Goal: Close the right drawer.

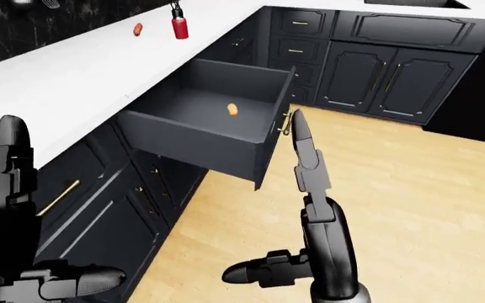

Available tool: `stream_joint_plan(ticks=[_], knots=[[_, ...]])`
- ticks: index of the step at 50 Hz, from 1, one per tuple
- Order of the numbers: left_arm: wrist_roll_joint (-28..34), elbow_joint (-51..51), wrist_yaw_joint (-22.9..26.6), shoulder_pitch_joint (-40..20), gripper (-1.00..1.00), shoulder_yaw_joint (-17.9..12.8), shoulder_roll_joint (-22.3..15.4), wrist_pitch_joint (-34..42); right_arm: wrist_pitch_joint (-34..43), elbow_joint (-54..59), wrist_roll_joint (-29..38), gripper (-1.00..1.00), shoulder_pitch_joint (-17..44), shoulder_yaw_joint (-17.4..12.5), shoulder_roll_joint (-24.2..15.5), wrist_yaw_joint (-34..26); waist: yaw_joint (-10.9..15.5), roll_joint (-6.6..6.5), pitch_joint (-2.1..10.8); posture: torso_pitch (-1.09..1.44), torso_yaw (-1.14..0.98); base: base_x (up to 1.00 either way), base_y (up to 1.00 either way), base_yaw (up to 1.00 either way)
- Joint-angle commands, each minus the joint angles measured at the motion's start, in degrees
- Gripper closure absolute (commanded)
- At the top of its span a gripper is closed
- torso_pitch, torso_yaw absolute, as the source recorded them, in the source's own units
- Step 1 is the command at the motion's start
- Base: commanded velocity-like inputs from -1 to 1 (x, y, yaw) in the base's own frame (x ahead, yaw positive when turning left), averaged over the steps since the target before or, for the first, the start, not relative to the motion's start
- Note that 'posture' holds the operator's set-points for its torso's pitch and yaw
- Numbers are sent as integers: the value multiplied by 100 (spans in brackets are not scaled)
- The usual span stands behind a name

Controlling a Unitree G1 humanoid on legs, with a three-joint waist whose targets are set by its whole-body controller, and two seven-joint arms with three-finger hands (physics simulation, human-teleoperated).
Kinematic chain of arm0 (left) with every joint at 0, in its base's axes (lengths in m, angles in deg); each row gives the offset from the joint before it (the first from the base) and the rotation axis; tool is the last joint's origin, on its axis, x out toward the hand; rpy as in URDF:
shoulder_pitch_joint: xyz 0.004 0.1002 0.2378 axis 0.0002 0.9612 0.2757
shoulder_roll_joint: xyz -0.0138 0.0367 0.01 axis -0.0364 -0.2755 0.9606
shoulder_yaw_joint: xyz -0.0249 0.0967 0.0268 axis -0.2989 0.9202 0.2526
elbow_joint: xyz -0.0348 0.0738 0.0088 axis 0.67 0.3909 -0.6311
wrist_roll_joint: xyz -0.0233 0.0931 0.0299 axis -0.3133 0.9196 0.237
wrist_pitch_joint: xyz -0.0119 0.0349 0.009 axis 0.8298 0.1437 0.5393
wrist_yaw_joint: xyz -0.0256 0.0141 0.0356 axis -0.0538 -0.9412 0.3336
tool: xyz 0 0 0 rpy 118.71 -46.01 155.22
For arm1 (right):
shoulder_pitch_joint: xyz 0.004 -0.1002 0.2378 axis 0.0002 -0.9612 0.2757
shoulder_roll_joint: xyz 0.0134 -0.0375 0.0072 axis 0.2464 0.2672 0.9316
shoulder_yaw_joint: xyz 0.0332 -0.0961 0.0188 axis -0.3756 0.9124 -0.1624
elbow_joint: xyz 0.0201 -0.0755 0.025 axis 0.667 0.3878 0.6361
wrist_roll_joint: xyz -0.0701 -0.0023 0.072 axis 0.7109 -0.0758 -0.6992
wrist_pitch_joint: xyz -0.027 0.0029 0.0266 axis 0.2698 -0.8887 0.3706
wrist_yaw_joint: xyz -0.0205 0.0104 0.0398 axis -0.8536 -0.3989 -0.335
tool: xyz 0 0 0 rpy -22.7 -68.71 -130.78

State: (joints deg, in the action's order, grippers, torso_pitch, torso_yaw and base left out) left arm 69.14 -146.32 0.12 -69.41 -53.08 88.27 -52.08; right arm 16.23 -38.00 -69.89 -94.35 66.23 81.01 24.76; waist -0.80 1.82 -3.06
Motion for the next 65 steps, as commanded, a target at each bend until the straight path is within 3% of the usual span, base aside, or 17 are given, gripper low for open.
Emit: stream_joint_plan(ticks=[1,7,9,10,20,24,25,28,32,34,36,39,48,51,60,62,65], knots=[[-14,-246,-21,-38,-100,-60,-23,-155,-102,-295,1,-100,61,72,16,18,14,78,43,0,0,0,21,0],[-7,-246,-30,-31,-100,-41,-27,-160,-79,-305,-17,-100,69,60,10,18,26,-212,-9,0,0,0,22,0],[-3,-246,-48,-37,-100,-32,-42,-158,-91,-291,-8,-100,69,55,8,18,17,-465,38,0,0,0,22,0],[3,-246,-51,-37,-100,-26,-44,-154,-101,-282,-17,-100,67,49,9,17,36,-714,128,0,0,0,21,0],[7,-246,-33,-38,-100,-29,-35,-154,-129,-236,-19,-100,74,45,14,15,67,-160,16,0,0,0,22,0],[18,-246,-5,-20,-100,-32,-12,-179,-138,-227,-22,-100,71,40,14,17,33,220,60,0,0,0,21,0],[21,-246,5,-15,-100,-29,-5,-181,-142,-222,-17,-100,70,44,14,16,-33,3,30,0,0,0,21,0],[32,-246,16,-8,-100,-27,6,-194,-157,-210,-22,-100,66,40,13,19,10,88,87,0,0,0,21,0],[44,-246,24,-11,-100,-20,14,-187,-179,-180,-31,-100,69,27,15,21,34,-120,12,0,0,0,21,0],[46,-246,22,-13,-100,-18,10,-188,-166,-187,-20,-100,74,31,18,19,19,-305,1,0,0,0,21,0],[43,-246,16,-18,-100,-18,3,-180,-154,-185,-17,-100,79,39,19,15,29,-694,117,0,0,0,20,0],[39,-246,5,-16,-100,-13,-10,-184,-134,-201,-16,-100,77,47,15,10,71,-561,-38,0,0,0,20,0],[34,-246,-8,-16,-100,-15,-22,-185,-84,-248,23,-100,90,67,14,17,88,-66,-4,0,0,0,16,0],[42,-246,-10,-18,-100,-9,-23,-186,3,-184,46,-100,178,-77,68,104,189,130,130,0,0,0,0,0],[71,-246,19,-5,-100,7,11,-198,2,-158,-73,-100,142,-98,70,24,115,-149,291,0,0,2,0,0],[53,-246,16,-14,-100,-5,7,-186,-3,-153,-104,-100,137,-120,72,22,92,-225,-3,0,0,15,0,0],[60,-246,26,-13,-100,-4,14,-189,-39,-146,-110,-100,116,-113,71,15,88,-365,-34,0,0,15,0,0]])
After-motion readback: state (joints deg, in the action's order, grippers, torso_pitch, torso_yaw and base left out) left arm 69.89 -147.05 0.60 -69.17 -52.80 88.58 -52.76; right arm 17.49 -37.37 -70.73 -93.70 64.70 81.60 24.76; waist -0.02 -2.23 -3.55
